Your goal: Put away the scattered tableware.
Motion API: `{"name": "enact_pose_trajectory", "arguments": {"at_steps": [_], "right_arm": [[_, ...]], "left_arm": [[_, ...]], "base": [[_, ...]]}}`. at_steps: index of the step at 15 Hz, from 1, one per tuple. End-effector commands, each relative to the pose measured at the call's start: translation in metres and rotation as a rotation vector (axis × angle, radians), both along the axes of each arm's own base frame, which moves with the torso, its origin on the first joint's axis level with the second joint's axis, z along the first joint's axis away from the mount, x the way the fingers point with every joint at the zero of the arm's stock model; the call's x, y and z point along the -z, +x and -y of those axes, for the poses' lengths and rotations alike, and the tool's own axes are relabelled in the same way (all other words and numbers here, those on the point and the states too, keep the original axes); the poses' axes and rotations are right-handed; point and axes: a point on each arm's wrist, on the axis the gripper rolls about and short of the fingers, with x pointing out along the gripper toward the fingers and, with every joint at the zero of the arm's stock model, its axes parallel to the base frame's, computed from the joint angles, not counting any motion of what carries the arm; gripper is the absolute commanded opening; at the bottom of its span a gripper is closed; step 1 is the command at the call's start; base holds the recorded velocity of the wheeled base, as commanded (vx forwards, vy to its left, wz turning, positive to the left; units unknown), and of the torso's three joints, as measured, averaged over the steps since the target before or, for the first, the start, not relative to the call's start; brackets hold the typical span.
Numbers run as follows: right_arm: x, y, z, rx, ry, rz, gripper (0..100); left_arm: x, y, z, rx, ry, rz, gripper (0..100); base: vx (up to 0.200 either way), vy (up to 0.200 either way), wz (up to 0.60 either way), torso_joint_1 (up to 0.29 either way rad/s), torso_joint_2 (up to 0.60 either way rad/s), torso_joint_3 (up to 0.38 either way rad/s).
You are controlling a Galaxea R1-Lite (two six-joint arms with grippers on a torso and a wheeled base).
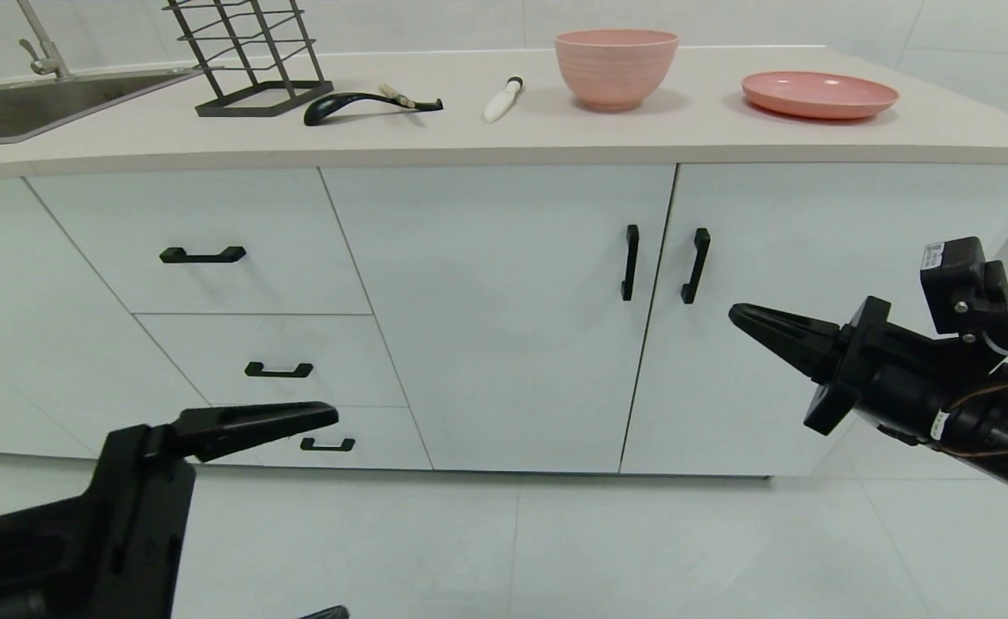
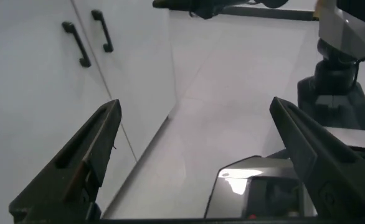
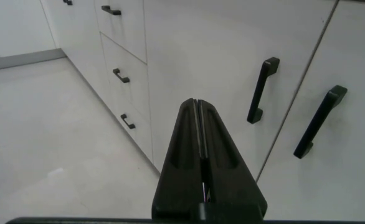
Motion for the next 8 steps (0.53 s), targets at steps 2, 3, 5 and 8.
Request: {"name": "enact_pose_trajectory", "arguments": {"at_steps": [2, 3, 5, 8], "right_arm": [[0.003, 0.000, 0.001, -0.011, -0.016, -0.004, 0], [0.005, 0.001, 0.001, -0.008, -0.017, -0.011, 0], [0.012, 0.008, 0.008, 0.025, -0.036, -0.029, 100], [0.018, 0.015, 0.013, 0.050, -0.057, -0.035, 100]], "left_arm": [[0.003, 0.045, 0.018, 0.037, 0.024, -0.030, 100], [0.002, 0.052, 0.021, 0.040, 0.021, -0.027, 100], [0.001, 0.074, 0.035, 0.091, 0.020, -0.056, 100], [0.007, 0.100, 0.067, 0.166, 0.029, -0.082, 100]], "base": [[0.000, 0.000, 0.00, 0.000, 0.00, 0.000], [0.000, 0.000, 0.00, 0.000, 0.00, 0.000], [0.000, 0.000, 0.00, 0.000, 0.00, 0.000], [0.000, 0.000, 0.00, 0.000, 0.00, 0.000]]}}
